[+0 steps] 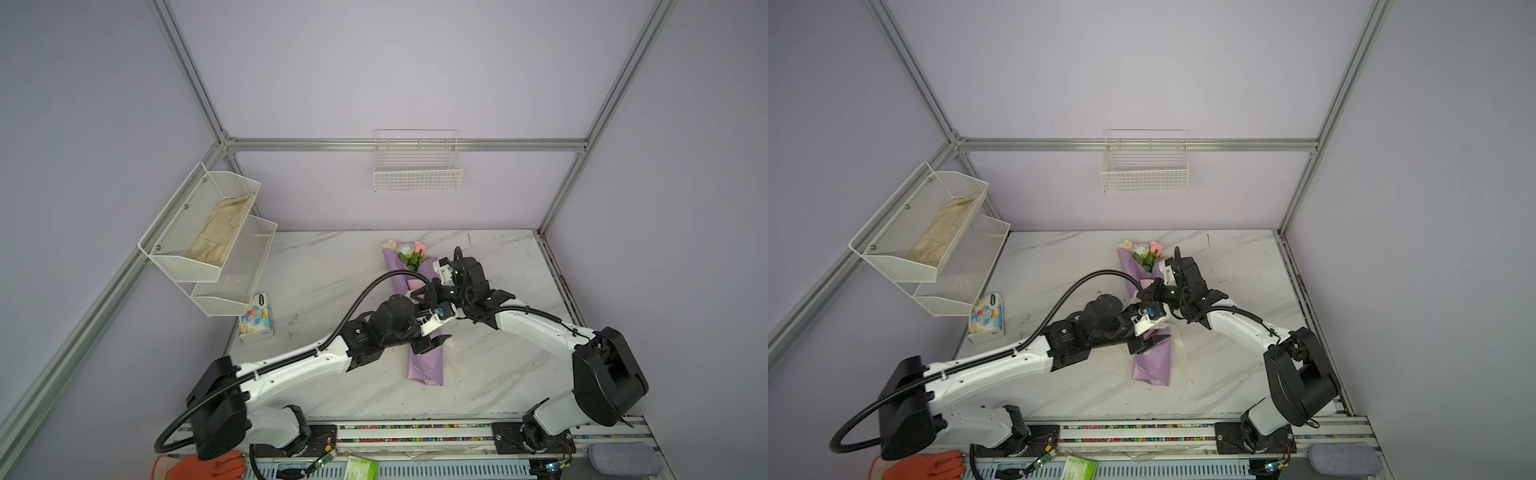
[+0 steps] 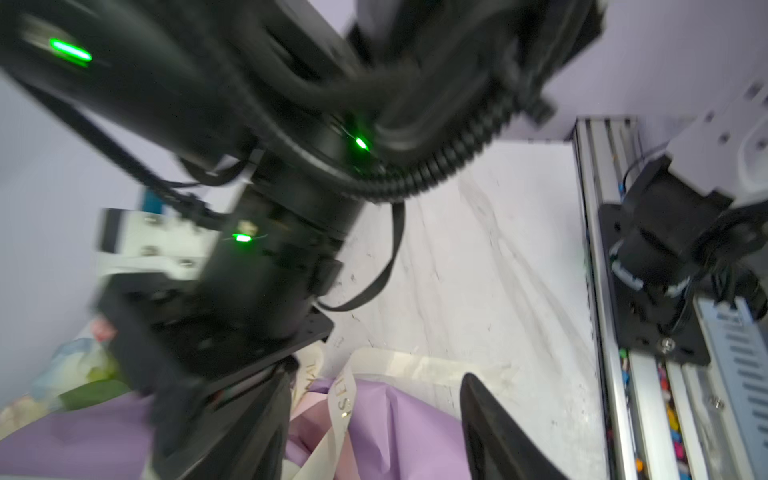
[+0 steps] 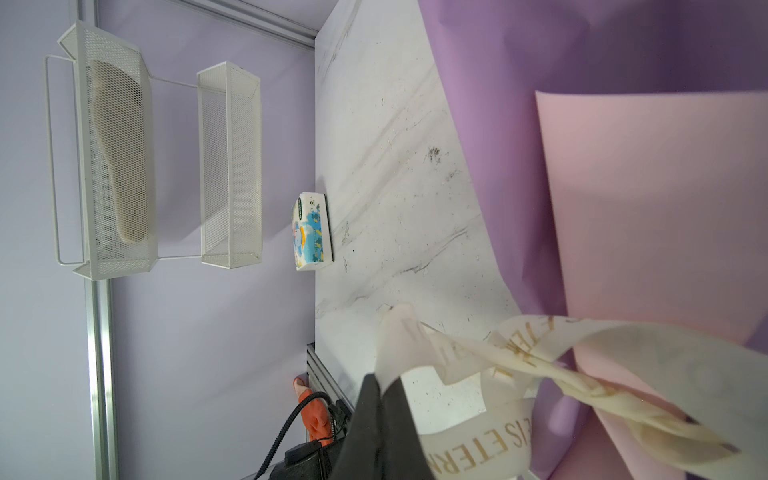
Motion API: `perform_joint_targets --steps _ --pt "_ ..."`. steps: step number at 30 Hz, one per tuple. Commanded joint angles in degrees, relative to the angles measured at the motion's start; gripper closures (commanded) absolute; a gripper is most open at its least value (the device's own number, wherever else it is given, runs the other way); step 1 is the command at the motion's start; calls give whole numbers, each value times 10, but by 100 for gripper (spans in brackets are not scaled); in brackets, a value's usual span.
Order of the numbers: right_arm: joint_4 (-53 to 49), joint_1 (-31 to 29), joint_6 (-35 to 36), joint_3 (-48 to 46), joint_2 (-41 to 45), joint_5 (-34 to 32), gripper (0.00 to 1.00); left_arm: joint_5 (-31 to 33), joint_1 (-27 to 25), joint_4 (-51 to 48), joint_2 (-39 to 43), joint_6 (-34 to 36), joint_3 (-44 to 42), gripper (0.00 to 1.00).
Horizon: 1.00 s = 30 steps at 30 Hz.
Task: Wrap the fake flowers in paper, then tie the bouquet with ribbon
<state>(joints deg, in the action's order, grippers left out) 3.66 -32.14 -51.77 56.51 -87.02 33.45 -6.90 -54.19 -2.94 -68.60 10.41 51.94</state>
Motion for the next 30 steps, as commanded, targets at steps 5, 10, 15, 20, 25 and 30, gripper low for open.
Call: perform_joint_targets --steps 5,10,15,20,25,30 --pt "17 -16 12 -13 26 27 98 -54 157 47 90 -313 -137 42" --pt "36 -47 -9 -19 21 14 98 -200 207 141 43 -394 -143 34" --pt "83 -51 -44 -20 20 8 98 -254 207 184 -11 -369 -140 34" --pt "82 -54 -47 -11 18 6 98 -225 207 183 -54 -357 -130 33" --pt "87 -54 -54 -13 20 2 98 -191 207 170 -66 -340 -122 33" --pt "91 -54 -58 -9 18 9 98 -206 208 194 -83 -334 -120 54"
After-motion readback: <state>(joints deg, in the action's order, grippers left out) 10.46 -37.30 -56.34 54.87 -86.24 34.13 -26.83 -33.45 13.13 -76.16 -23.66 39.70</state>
